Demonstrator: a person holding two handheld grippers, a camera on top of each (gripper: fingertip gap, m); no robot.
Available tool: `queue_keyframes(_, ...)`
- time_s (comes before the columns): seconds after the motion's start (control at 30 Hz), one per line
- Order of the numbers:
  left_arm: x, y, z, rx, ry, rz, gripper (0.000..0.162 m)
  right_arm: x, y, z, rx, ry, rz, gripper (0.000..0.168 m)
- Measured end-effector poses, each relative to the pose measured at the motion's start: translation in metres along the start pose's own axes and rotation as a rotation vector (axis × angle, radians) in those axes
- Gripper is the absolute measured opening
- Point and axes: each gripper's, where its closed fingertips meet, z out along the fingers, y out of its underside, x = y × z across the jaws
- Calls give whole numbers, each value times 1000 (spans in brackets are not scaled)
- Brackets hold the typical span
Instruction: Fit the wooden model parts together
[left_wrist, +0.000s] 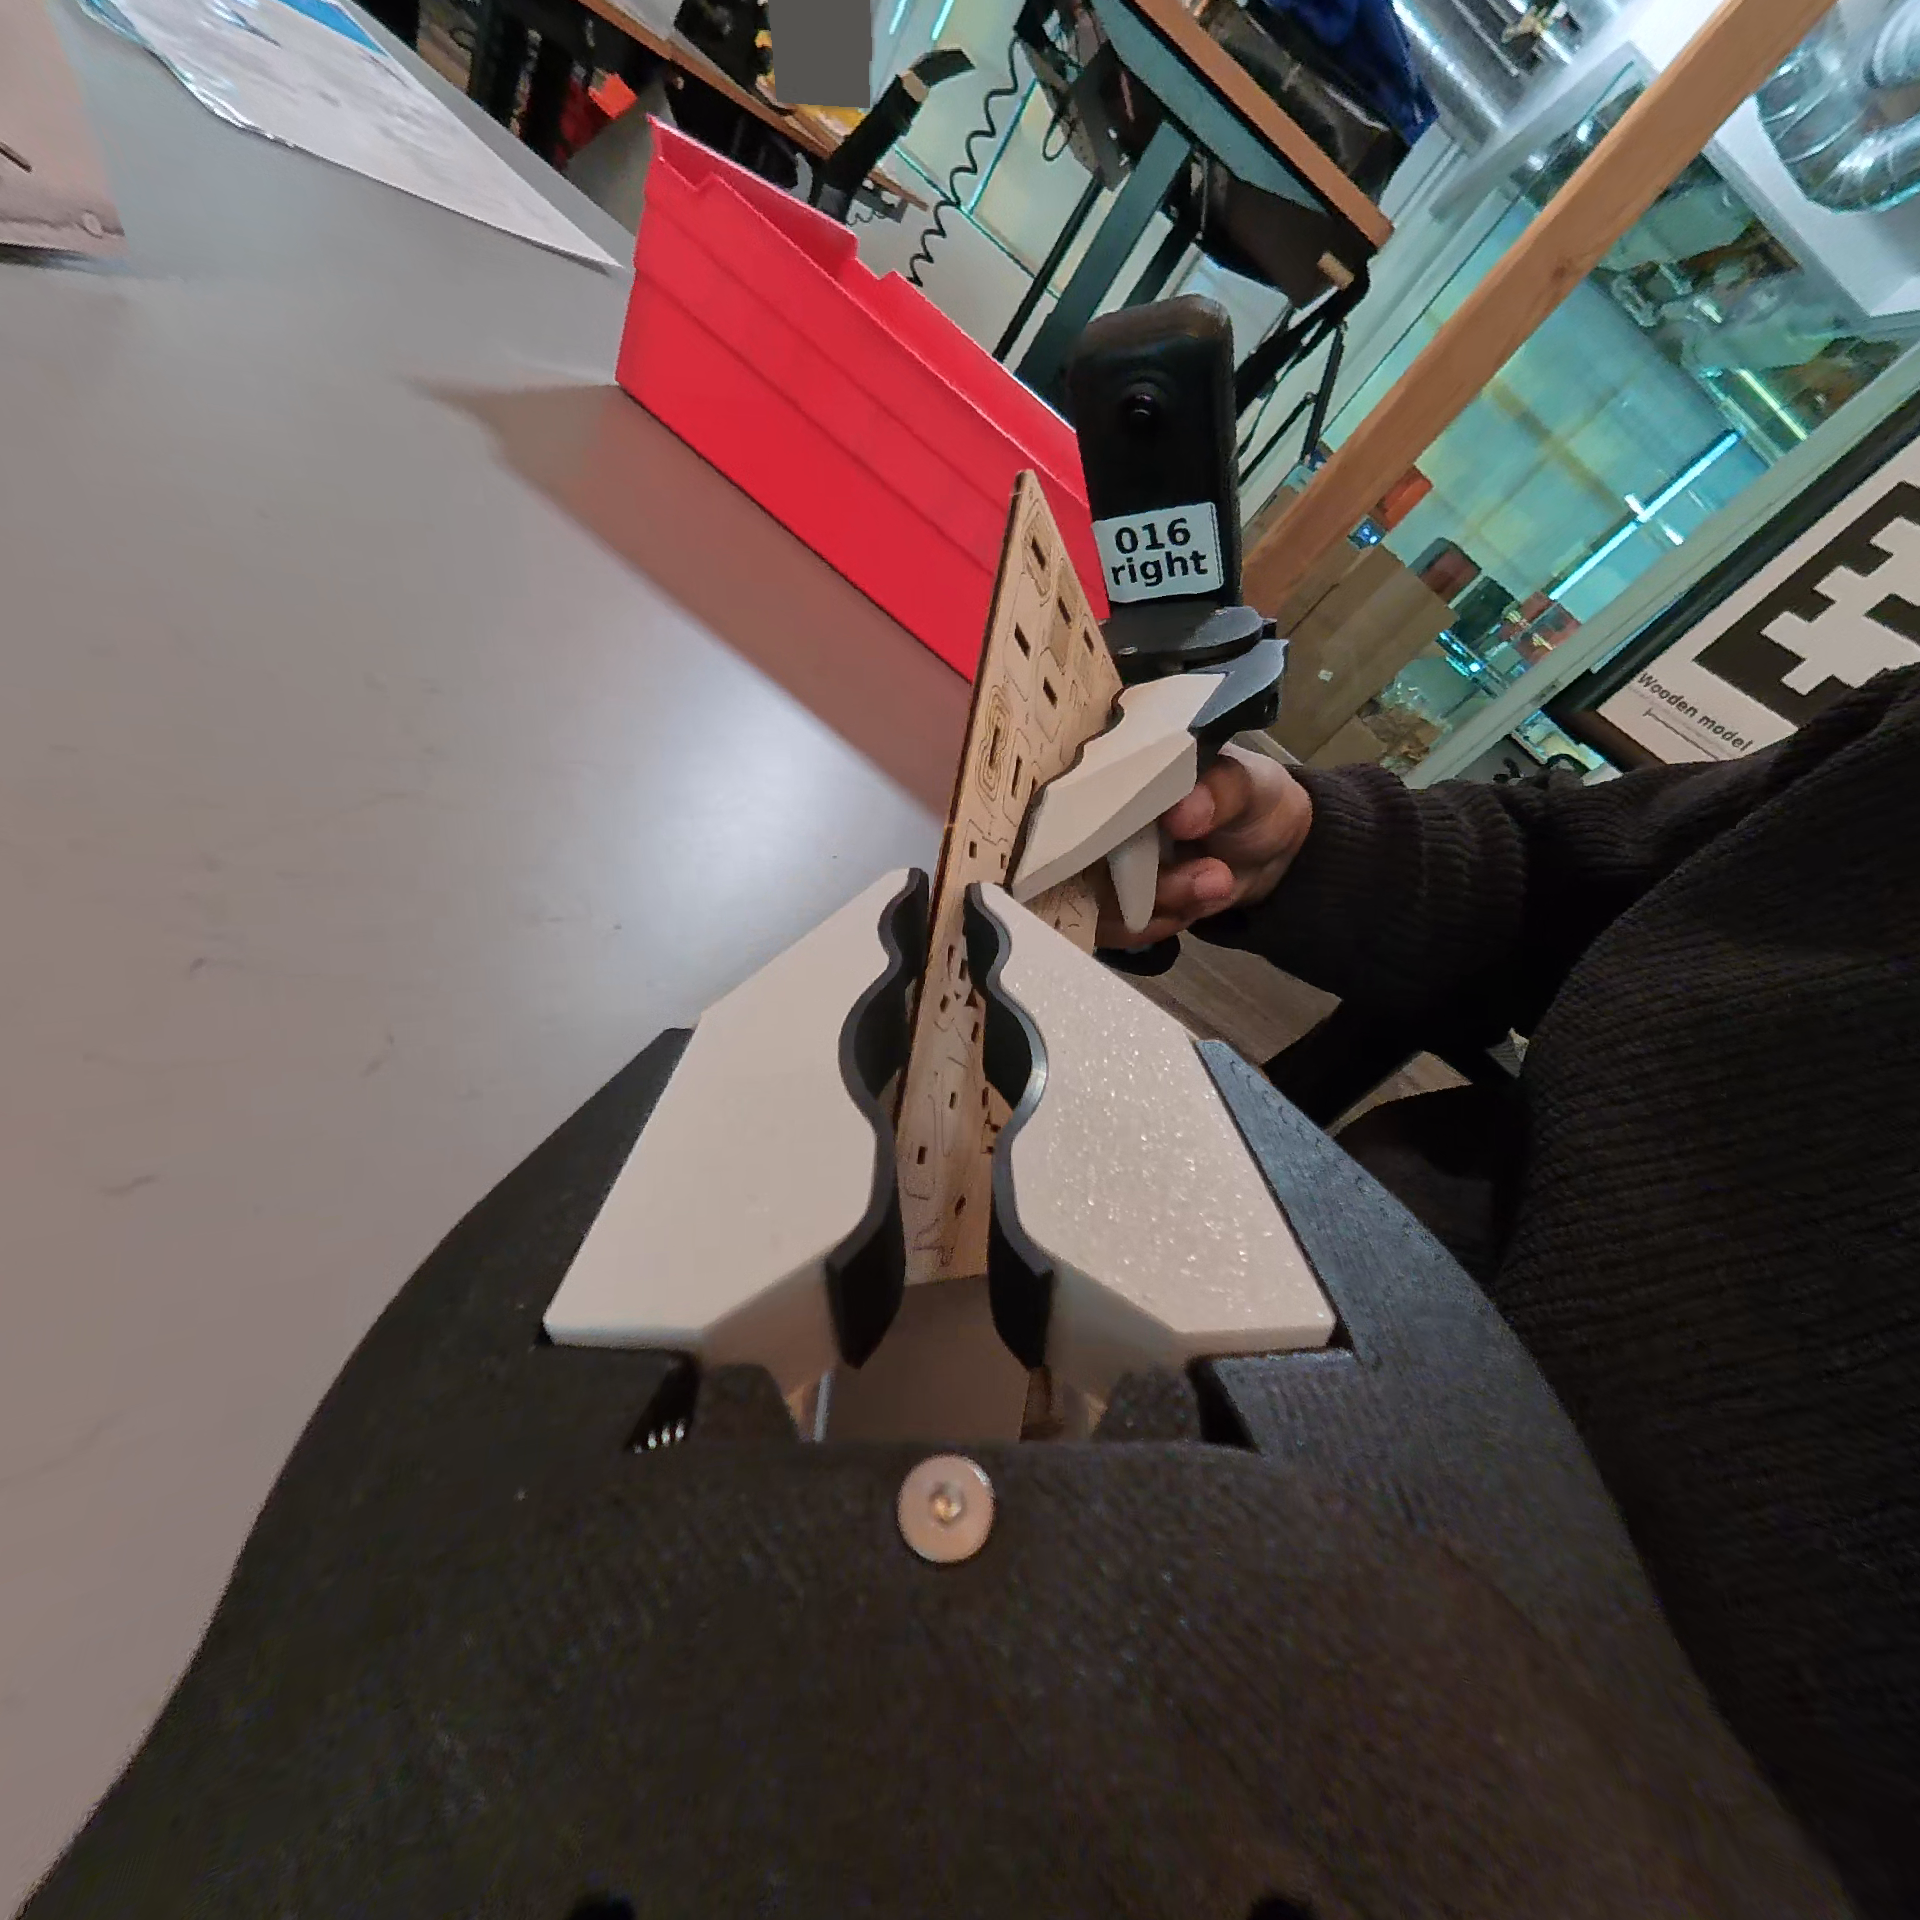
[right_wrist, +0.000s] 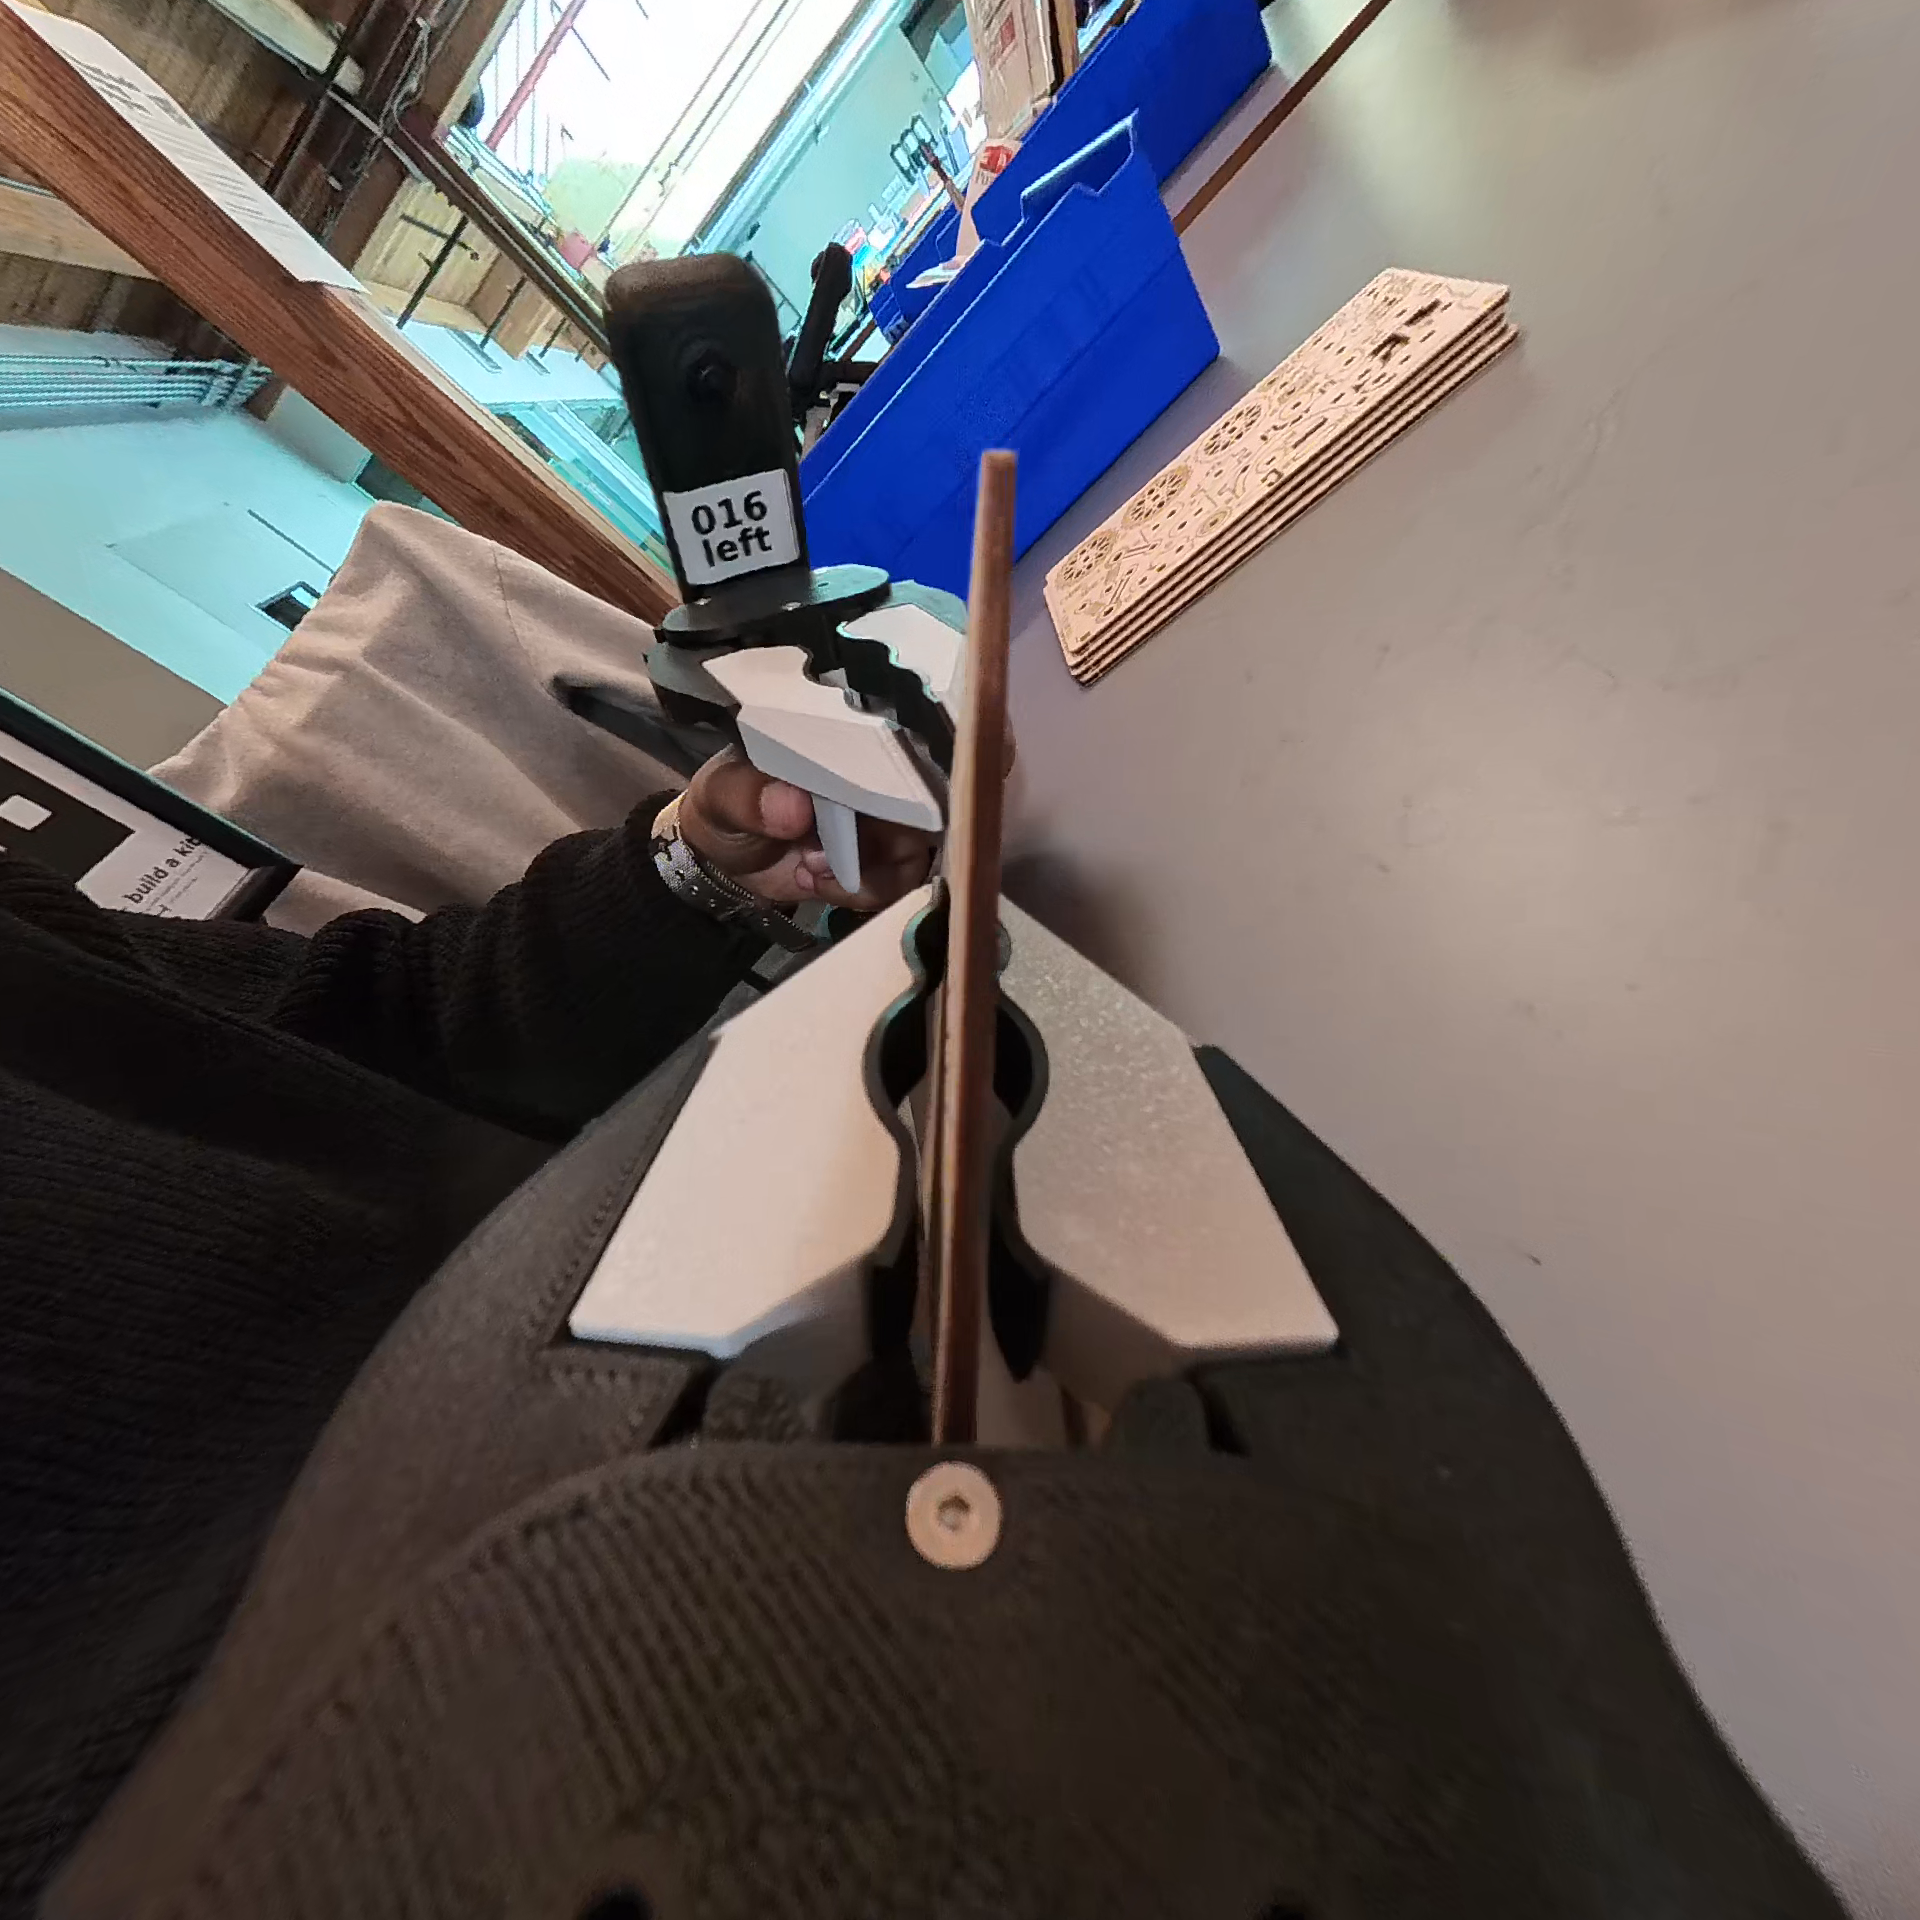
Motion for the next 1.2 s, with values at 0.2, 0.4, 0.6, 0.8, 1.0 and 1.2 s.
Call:
queue_keyframes(0.2,-1,1,0,-9,-17,22,4,0,1,0,-2,10,-9,1)
queue_keyframes(0.4,-5,0,3,-11,-128,128,5,4,-2,0,16,41,2,2)
queue_keyframes(0.6,-6,-3,3,-3,-149,77,5,4,-3,-1,23,83,-42,2)
queue_keyframes(0.8,-10,-2,5,-7,-179,20,6,7,-3,-1,26,106,-42,2)
queue_keyframes(1.0,-13,-6,4,51,-128,-61,7,9,-7,0,58,101,-14,2)
queue_keyframes(1.2,-13,-1,2,29,-104,-52,26,9,-16,-10,81,76,-29,1)
